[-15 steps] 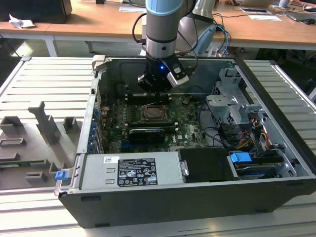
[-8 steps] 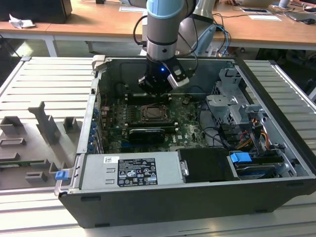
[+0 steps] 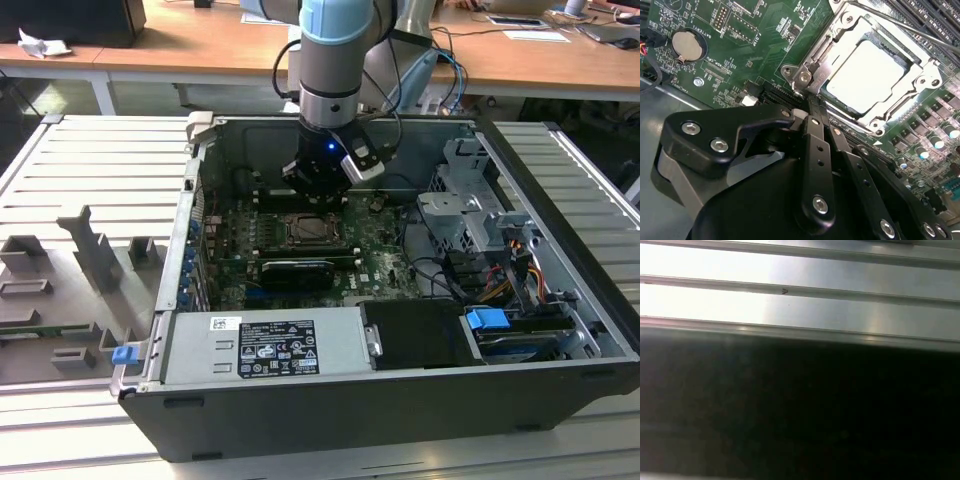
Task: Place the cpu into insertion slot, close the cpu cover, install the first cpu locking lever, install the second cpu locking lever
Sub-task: 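Install the first cpu locking lever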
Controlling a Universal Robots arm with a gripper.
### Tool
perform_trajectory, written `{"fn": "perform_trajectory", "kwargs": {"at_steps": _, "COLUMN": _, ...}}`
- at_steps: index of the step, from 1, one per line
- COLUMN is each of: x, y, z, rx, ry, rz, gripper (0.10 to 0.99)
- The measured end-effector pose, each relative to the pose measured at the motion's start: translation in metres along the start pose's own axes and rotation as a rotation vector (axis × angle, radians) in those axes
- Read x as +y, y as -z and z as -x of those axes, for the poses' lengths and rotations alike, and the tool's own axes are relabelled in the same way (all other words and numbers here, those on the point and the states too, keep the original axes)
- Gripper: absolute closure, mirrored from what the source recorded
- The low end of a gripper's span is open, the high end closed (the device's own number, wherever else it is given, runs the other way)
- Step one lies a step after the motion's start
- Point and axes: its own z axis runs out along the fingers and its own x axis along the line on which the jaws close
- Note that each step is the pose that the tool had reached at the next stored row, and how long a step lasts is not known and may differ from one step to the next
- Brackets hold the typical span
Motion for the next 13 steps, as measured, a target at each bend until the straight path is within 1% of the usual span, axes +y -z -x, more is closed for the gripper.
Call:
{"fn": "perform_trajectory", "kwargs": {"at_steps": 2, "x": 0.0001, "y": 0.0006, "z": 0.0001, "rx": -0.0007, "ry": 0.000, "rz": 0.001, "gripper": 0.980}}
{"fn": "perform_trajectory", "kwargs": {"at_steps": 3, "x": 0.0003, "y": 0.0026, "z": 0.0003, "rx": -0.0010, "ry": 0.000, "rz": 0.002, "gripper": 0.980}}
{"fn": "perform_trajectory", "kwargs": {"at_steps": 4, "x": 0.0004, "y": 0.0057, "z": 0.0003, "rx": -0.0005, "ry": 0.000, "rz": 0.001, "gripper": 0.980}}
{"fn": "perform_trajectory", "kwargs": {"at_steps": 5, "x": 0.0006, "y": 0.0108, "z": 0.0004, "rx": -0.0003, "ry": 0.000, "rz": 0.001, "gripper": 0.980}}
{"fn": "perform_trajectory", "kwargs": {"at_steps": 7, "x": 0.0010, "y": 0.0182, "z": 0.0005, "rx": -0.0004, "ry": 0.000, "rz": 0.001, "gripper": 0.980}}
{"fn": "perform_trajectory", "kwargs": {"at_steps": 10, "x": 0.0004, "y": 0.0189, "z": 0.0006, "rx": -0.0004, "ry": 0.000, "rz": 0.001, "gripper": 0.980}}
{"fn": "perform_trajectory", "kwargs": {"at_steps": 13, "x": -0.0038, "y": 0.0192, "z": 0.0002, "rx": -0.0003, "ry": 0.000, "rz": 0.001, "gripper": 0.980}}
